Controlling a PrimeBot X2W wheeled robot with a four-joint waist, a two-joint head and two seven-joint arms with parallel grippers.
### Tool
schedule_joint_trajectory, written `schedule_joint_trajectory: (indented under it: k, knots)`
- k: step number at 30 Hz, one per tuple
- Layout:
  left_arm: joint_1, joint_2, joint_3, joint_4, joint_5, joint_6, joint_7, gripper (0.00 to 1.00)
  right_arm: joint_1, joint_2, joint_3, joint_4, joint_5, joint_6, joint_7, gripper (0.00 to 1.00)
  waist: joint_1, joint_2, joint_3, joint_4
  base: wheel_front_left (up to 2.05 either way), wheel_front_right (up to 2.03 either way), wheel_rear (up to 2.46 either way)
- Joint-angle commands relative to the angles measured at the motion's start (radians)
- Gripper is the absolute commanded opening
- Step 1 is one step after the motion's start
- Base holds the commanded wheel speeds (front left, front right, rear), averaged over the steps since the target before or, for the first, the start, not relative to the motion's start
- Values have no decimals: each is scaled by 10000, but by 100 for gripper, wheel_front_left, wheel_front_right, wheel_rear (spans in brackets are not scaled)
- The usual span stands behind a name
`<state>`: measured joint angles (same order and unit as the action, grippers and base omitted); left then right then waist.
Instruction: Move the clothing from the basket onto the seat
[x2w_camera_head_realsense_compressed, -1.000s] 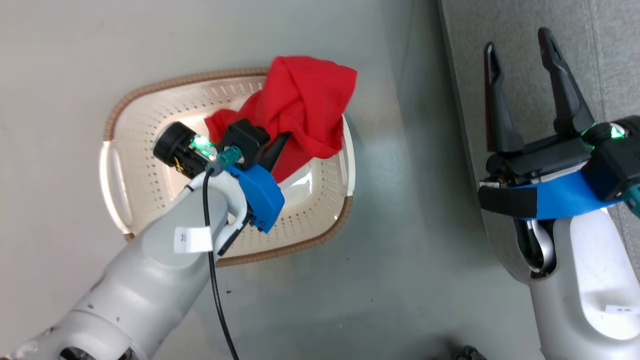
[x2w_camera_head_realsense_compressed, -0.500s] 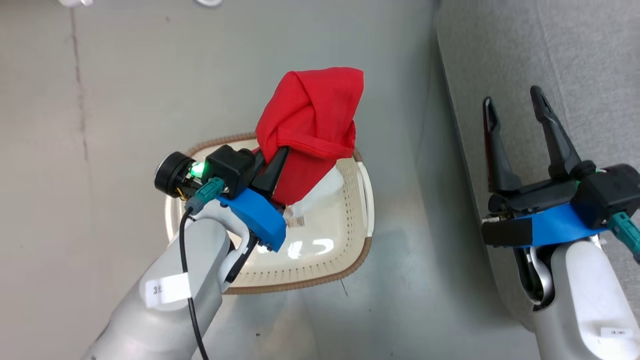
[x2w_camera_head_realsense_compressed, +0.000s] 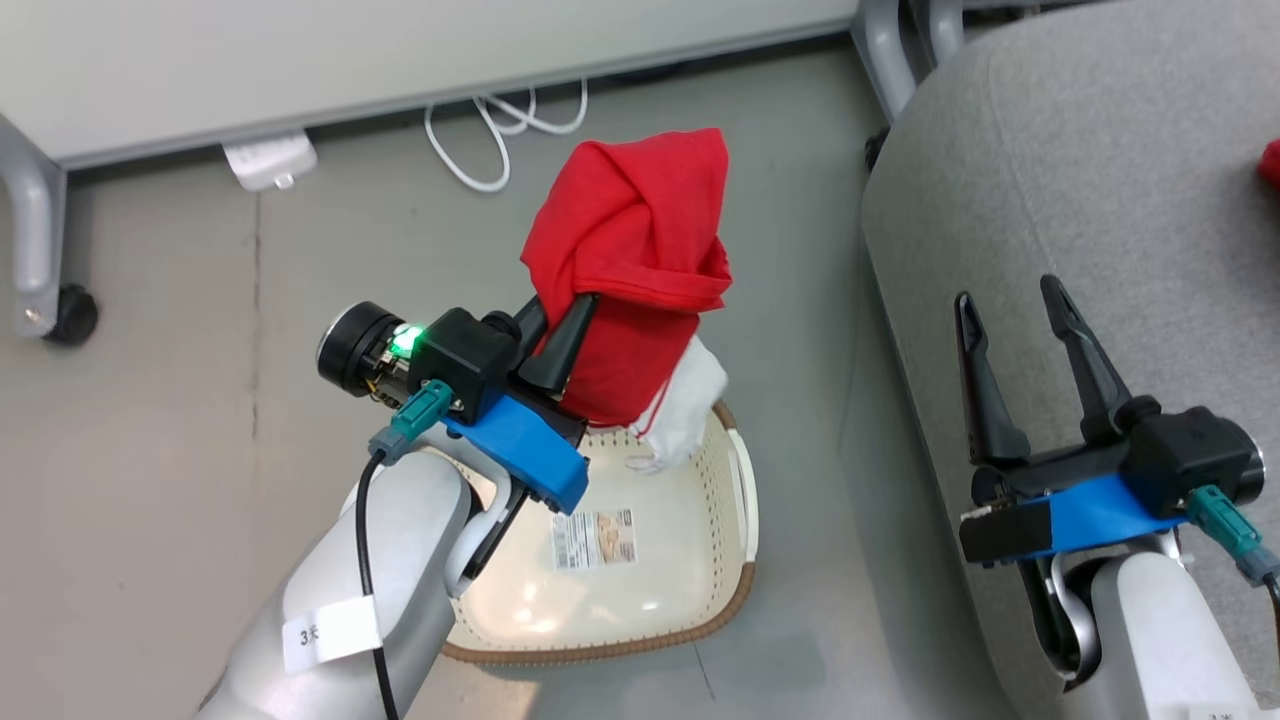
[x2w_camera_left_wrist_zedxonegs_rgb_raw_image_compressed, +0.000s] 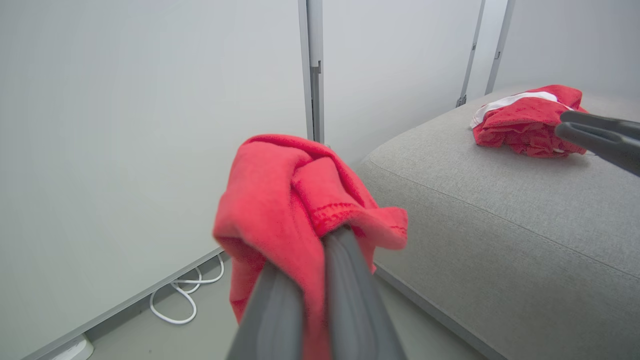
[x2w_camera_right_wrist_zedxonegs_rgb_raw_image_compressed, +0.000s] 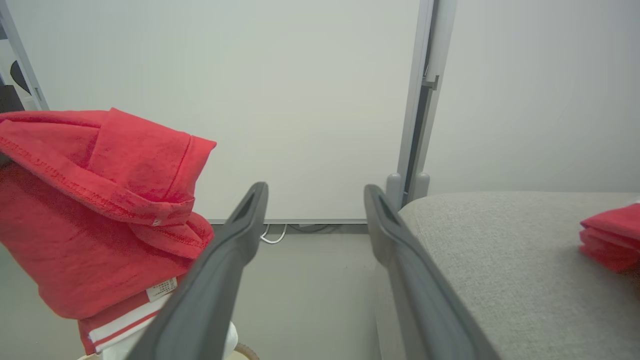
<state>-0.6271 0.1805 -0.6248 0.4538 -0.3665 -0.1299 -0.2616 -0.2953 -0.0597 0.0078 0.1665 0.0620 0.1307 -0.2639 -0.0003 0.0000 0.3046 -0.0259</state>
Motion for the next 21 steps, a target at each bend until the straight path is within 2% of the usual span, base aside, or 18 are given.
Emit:
schedule_joint_trajectory:
  k: [1, 12, 21]
  knots:
    - [75, -24, 45, -79, 42, -11, -49, 0, 179, 6, -7, 7, 64, 1, -8, 100, 3, 0, -378, 66, 0, 0, 0]
    - [-266, -193, -253, -331, 20, -11, -50, 0, 940, 38, -61, 287, 131, 1, -8, 100, 3, 0, -1662, 235, 0, 0, 0]
    - [-209, -167, -472, -158, -100, -12, -50, 0, 1406, 63, -23, 326, 202, 1, -8, 100, 3, 0, -2145, 253, 0, 0, 0]
